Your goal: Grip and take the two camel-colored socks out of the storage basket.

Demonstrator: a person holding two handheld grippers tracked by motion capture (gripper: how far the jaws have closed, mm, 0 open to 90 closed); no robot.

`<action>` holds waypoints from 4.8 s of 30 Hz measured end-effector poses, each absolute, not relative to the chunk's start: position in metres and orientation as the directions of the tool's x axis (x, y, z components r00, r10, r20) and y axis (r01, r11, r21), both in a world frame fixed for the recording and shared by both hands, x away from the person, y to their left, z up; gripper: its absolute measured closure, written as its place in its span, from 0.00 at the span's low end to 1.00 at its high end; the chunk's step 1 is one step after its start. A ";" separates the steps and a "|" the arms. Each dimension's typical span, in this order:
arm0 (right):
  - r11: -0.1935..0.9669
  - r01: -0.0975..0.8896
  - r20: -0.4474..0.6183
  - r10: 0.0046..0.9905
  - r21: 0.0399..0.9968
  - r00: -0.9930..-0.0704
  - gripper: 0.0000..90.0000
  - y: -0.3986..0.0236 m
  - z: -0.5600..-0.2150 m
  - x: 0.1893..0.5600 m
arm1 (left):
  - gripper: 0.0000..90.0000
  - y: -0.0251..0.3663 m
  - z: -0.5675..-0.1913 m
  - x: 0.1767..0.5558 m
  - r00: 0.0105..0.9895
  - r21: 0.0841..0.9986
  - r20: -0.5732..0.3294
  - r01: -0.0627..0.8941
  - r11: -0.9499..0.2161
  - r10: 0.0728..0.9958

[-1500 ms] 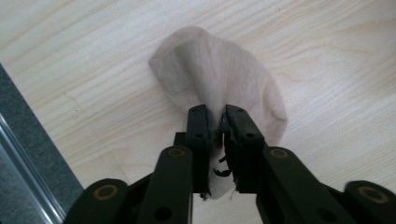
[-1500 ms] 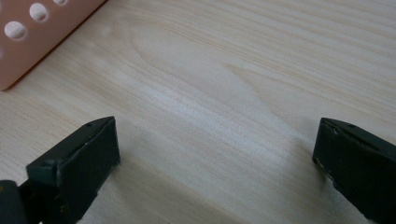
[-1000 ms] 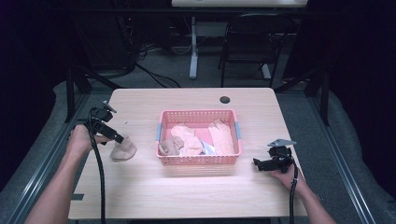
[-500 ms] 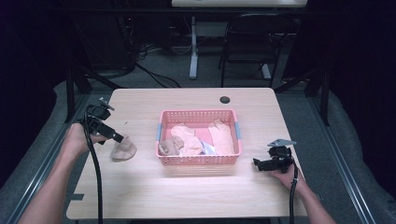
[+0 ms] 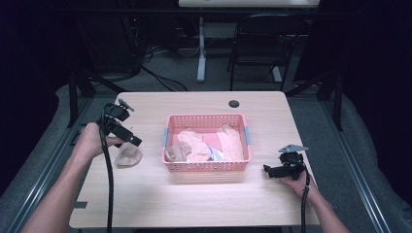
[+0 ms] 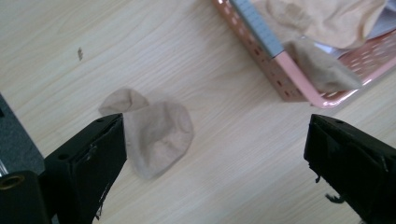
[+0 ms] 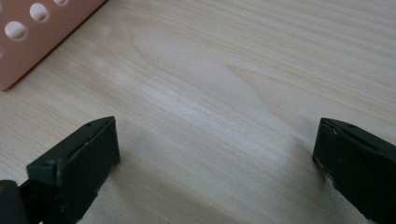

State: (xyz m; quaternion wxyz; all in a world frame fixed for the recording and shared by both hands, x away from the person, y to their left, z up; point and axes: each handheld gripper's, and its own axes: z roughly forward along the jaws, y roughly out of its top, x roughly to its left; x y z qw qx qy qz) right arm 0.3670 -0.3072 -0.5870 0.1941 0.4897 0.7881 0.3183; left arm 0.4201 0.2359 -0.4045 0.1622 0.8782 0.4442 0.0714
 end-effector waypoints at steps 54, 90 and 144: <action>0.319 0.648 0.002 0.896 0.692 -0.444 0.00 -0.307 -0.587 0.367 | 0.42 0.105 -0.478 0.461 0.792 0.155 -0.091 0.610 -0.777 0.603; 0.320 0.647 0.003 0.895 0.692 -0.446 0.00 -0.307 -0.587 0.367 | 0.98 0.094 -0.441 0.450 0.866 0.169 0.002 0.492 -0.854 0.500; 0.322 0.649 0.005 0.894 0.689 -0.449 0.00 -0.307 -0.587 0.366 | 0.97 0.188 -0.312 0.435 0.771 0.236 0.147 0.581 -0.779 0.619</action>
